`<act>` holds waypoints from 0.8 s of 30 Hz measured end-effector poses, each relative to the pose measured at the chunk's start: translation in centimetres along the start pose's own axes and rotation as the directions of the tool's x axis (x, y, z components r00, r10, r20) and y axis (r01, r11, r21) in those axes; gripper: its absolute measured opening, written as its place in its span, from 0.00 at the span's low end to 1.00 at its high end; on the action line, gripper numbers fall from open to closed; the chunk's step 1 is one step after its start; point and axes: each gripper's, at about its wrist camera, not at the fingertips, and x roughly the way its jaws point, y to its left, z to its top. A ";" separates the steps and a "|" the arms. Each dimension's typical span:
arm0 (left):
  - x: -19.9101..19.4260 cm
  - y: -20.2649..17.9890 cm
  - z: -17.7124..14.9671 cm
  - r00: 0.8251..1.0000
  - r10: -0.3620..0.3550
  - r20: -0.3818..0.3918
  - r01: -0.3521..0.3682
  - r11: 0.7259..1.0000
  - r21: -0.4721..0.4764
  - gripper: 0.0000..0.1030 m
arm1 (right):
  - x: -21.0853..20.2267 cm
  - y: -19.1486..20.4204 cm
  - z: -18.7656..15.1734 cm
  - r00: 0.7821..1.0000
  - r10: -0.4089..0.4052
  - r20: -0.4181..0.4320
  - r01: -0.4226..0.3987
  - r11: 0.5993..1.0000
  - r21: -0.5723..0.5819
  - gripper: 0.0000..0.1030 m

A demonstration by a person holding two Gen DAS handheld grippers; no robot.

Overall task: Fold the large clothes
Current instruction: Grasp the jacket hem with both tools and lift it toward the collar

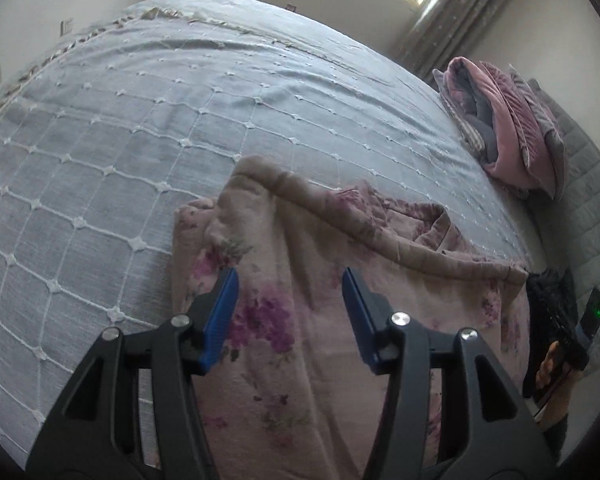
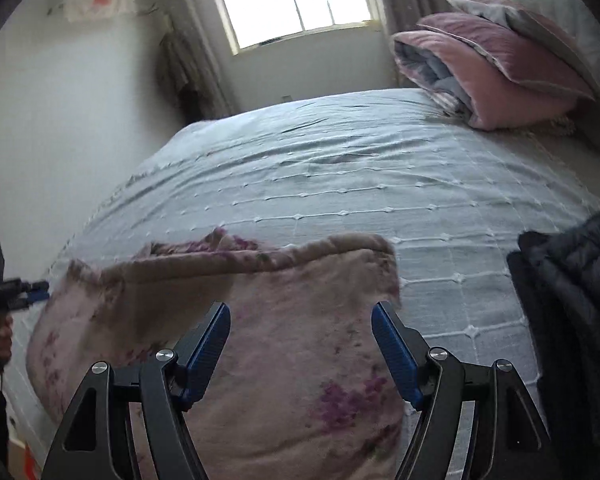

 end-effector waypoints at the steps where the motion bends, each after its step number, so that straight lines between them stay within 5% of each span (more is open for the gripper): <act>1: -0.3 -1.1 0.1 1.000 0.000 0.012 -0.001 0.999 0.043 0.53 | 0.1 1.7 0.2 1.000 0.000 -0.008 0.000 0.997 -0.076 0.73; 3: -0.6 -3.3 0.6 1.000 -0.028 -0.001 0.028 0.992 0.121 0.54 | 0.9 5.3 0.6 1.000 0.005 -0.019 -0.009 0.970 -0.241 0.76; 7: 0.3 -8.6 2.0 0.982 -0.149 -0.115 0.175 0.946 0.273 0.66 | 2.8 12.2 1.9 0.995 0.064 -0.073 -0.093 0.857 -0.507 0.81; 11: 3.8 -11.7 3.5 0.978 -0.017 -0.208 0.108 0.893 0.437 0.67 | 6.1 15.2 3.6 0.982 0.087 -0.165 -0.171 0.780 -0.603 0.82; 14: 6.3 -12.1 4.0 0.967 0.089 -0.240 0.047 0.860 0.508 0.67 | 10.4 15.4 3.8 0.935 0.099 -0.341 -0.295 0.750 -0.592 0.82; 16: 7.2 -12.6 3.6 0.961 0.138 -0.239 0.028 0.814 0.580 0.67 | 13.0 15.2 3.2 0.904 0.029 -0.426 -0.316 0.717 -0.621 0.81; 17: 7.4 -12.9 3.2 0.960 0.148 -0.238 0.029 0.792 0.609 0.67 | 13.4 14.7 2.8 0.890 0.017 -0.455 -0.329 0.715 -0.616 0.66; 18: 7.5 -13.1 2.8 0.960 0.146 -0.239 0.040 0.775 0.631 0.67 | 14.2 14.4 2.6 0.866 0.020 -0.500 -0.361 0.718 -0.595 0.27; 19: 7.7 -13.3 2.4 0.960 0.142 -0.239 0.051 0.755 0.653 0.67 | 14.3 14.1 2.4 0.850 0.037 -0.526 -0.388 0.720 -0.575 0.19; 21: 8.2 -13.5 1.8 0.962 0.153 -0.228 0.044 0.732 0.680 0.67 | 12.9 14.1 2.0 0.879 0.060 -0.472 -0.373 0.703 -0.606 0.11; 24: 8.7 -13.7 1.3 0.964 0.116 -0.241 0.080 0.736 0.673 0.67 | 10.6 14.3 1.3 0.932 0.045 -0.361 -0.289 0.695 -0.659 0.10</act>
